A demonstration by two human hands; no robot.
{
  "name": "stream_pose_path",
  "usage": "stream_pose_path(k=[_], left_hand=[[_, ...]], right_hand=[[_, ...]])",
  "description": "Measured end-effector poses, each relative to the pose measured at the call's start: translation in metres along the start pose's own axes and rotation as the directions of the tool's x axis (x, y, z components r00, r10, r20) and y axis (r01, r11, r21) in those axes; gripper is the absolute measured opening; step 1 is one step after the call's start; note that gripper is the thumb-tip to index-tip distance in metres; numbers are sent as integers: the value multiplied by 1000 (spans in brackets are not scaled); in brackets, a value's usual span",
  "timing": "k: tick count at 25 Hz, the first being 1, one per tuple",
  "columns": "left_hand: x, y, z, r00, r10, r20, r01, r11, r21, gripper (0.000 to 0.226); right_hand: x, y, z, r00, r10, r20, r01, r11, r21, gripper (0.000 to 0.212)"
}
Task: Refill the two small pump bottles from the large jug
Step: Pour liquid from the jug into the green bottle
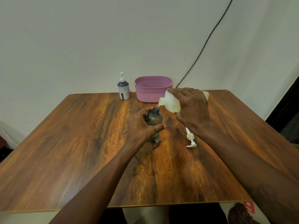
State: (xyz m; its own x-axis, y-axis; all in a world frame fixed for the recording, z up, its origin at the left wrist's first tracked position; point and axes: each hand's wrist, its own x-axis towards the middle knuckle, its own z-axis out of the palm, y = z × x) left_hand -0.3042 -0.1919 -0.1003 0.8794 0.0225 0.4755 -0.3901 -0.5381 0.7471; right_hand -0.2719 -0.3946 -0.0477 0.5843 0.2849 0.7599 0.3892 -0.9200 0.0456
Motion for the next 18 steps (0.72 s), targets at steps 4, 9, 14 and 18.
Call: stream_pose_path(k=[4, 9, 14, 18], left_hand=[[-1, 0, 0, 1000, 12, -2, -12, 1000, -3, 81], [-1, -2, 0, 1000, 3, -8, -3, 1000, 8, 83], [0, -3, 0, 1000, 5, -17, -5, 1000, 7, 83], [1, -5, 0, 1000, 9, -8, -9, 1000, 14, 82]], right_hand=[[0, 0, 0, 1000, -2, -2, 2, 1000, 6, 85], [0, -2, 0, 1000, -4, 5, 4, 1000, 13, 85], [1, -3, -2, 1000, -12, -3, 12, 1000, 22, 84], [1, -4, 0, 1000, -16, 2, 16, 1000, 25, 84]])
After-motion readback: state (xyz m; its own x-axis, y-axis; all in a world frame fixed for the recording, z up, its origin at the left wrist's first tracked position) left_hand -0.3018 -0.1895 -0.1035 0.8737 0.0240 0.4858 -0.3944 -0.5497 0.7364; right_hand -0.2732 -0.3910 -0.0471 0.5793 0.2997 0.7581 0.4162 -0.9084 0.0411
